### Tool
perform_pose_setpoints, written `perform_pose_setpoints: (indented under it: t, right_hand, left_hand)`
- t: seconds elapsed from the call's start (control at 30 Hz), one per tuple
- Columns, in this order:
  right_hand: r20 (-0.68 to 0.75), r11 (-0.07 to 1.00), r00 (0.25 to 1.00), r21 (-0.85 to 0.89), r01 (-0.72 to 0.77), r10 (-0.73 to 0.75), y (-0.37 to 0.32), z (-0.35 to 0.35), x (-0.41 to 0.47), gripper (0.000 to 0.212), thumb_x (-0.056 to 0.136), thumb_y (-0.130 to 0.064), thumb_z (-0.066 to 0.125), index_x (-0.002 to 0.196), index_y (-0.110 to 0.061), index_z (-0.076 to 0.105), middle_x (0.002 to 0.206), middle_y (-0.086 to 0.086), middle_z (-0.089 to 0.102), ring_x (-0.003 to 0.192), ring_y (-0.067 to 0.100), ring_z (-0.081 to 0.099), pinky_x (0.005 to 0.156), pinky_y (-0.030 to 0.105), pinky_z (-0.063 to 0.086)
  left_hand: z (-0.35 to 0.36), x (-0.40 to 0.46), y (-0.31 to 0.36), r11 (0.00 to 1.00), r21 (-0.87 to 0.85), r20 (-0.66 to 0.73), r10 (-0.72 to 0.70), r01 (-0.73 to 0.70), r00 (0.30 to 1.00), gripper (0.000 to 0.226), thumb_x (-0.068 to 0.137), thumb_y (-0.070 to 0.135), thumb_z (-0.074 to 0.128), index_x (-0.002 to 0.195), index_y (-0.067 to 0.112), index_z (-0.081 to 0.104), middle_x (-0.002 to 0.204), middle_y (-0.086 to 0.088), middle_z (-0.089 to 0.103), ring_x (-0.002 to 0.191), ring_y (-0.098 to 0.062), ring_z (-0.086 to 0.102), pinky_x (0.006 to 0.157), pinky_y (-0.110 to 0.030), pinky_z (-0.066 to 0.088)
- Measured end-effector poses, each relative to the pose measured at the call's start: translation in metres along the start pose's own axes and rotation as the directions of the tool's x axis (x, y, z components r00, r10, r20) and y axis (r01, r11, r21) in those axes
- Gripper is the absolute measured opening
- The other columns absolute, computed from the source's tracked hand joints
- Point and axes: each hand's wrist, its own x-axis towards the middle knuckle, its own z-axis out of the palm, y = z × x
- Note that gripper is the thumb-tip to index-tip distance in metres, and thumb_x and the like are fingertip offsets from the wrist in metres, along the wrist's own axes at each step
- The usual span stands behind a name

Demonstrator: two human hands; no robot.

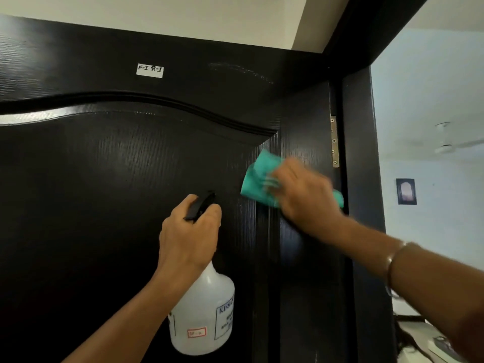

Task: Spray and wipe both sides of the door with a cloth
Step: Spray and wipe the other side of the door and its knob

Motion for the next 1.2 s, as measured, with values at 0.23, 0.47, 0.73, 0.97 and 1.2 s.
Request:
perform_pose_setpoints:
  t: [0.23,0.47,0.73,0.97,1.2]
  right_hand:
    - [-0.036,0.997,0.999,-0.074,0.001,-0.004,0.044,-0.020,0.037,0.026,0.098,-0.038,0.053,0.108,-0.017,0.063,0.107,0.003,0.059,0.073,0.023,0.062,0.055,0.024,0.031]
    - [-0.269,0.731,0.693,0.070,-0.679,0.669,0.047,-0.002,0.165,0.030,0.106,-0.034,0.050,0.124,-0.011,0.054,0.128,0.012,0.055,0.109,0.039,0.062,0.080,0.039,0.039]
    - [-0.109,0.965,0.959,0.058,-0.255,0.260,-0.068,0.045,0.264,0.028,0.104,-0.037,0.056,0.123,-0.016,0.058,0.125,0.005,0.060,0.100,0.034,0.067,0.070,0.037,0.045]
    - [-0.227,0.733,0.750,-0.172,-0.659,0.621,0.064,-0.013,0.179,0.030,0.104,-0.031,0.045,0.125,-0.010,0.047,0.127,0.026,0.055,0.107,0.056,0.060,0.091,0.060,0.051]
    - [-0.288,0.575,0.563,-0.048,-0.817,0.775,0.010,0.016,0.232,0.042,0.104,-0.029,0.054,0.133,0.000,0.045,0.135,0.029,0.051,0.119,0.058,0.054,0.096,0.060,0.047]
  left_hand:
    - [-0.012,0.021,0.020,1.000,0.013,-0.022,0.014,-0.013,1.000,0.012,0.093,0.023,0.061,0.084,0.016,0.064,0.081,-0.012,0.069,0.069,-0.033,0.070,0.076,-0.052,0.061]
    - [-0.045,0.041,0.020,1.000,0.008,-0.047,-0.010,0.011,0.999,0.007,0.089,0.028,0.063,0.085,0.023,0.065,0.075,-0.011,0.069,0.066,-0.026,0.064,0.082,-0.062,0.062]
    - [-0.077,0.055,0.006,1.000,0.029,-0.057,0.010,-0.008,0.998,0.012,0.091,0.026,0.061,0.091,0.016,0.067,0.090,-0.019,0.073,0.072,-0.036,0.069,0.078,-0.059,0.061]
    - [-0.094,0.060,-0.011,0.998,-0.059,0.008,-0.035,0.036,0.999,0.010,0.092,0.019,0.062,0.090,0.010,0.068,0.074,-0.016,0.069,0.052,-0.016,0.059,0.053,-0.031,0.053]
    - [-0.143,0.068,-0.020,0.992,-0.121,0.026,-0.029,0.032,0.999,0.011,0.090,0.018,0.063,0.090,0.009,0.067,0.064,-0.010,0.065,0.055,-0.018,0.057,0.053,-0.030,0.050]
